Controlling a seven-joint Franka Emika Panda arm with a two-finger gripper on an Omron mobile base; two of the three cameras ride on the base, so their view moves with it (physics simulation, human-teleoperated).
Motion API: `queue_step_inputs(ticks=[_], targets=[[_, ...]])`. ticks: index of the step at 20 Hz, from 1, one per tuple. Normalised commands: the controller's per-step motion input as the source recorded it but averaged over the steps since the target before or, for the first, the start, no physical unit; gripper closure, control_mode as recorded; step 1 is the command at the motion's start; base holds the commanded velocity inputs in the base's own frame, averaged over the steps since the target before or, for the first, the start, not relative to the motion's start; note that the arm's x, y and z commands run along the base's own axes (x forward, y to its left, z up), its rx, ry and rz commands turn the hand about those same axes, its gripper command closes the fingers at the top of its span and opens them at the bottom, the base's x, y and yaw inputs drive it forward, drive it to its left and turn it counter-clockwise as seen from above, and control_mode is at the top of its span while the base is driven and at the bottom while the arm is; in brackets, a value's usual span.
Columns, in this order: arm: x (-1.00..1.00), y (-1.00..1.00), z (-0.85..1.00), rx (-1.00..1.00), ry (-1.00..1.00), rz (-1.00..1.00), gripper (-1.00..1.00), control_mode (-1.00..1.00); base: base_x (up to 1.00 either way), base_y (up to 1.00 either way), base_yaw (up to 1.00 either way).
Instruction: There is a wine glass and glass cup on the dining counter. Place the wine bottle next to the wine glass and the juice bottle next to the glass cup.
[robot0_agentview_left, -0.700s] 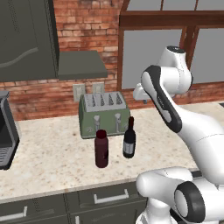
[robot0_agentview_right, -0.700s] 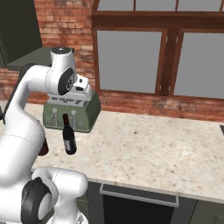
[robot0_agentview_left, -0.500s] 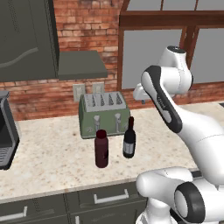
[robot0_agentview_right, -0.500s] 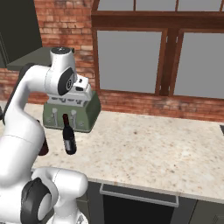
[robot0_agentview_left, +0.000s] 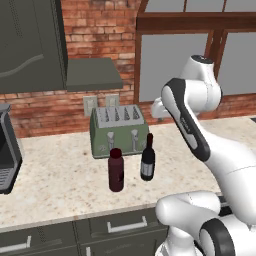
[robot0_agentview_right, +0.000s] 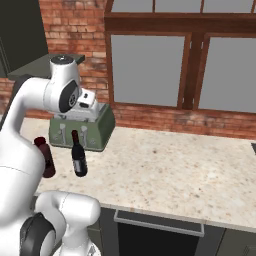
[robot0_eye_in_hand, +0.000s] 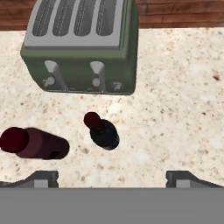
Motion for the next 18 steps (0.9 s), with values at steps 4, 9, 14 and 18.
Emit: queue_step_inputs(ticks=[4, 9, 14, 18], targets=[[-0.2, 0.36, -0.01, 0.01, 0.08, -0.04, -1.0, -1.0, 0.0, 0.0, 0.0], [-0.07, 0.36, 0.0, 0.0, 0.12, -0.01, -1.0, -1.0, 0.0, 0.0, 0.0], [-0.04, 0.41, -0.01, 0.0, 0.09, 0.0, -1.0, -1.0, 0.0, 0.0, 0.0], [-0.04, 0.52, -0.15, 0.0, 0.0, 0.0, -1.0, -1.0, 0.0, 0.0, 0.0]])
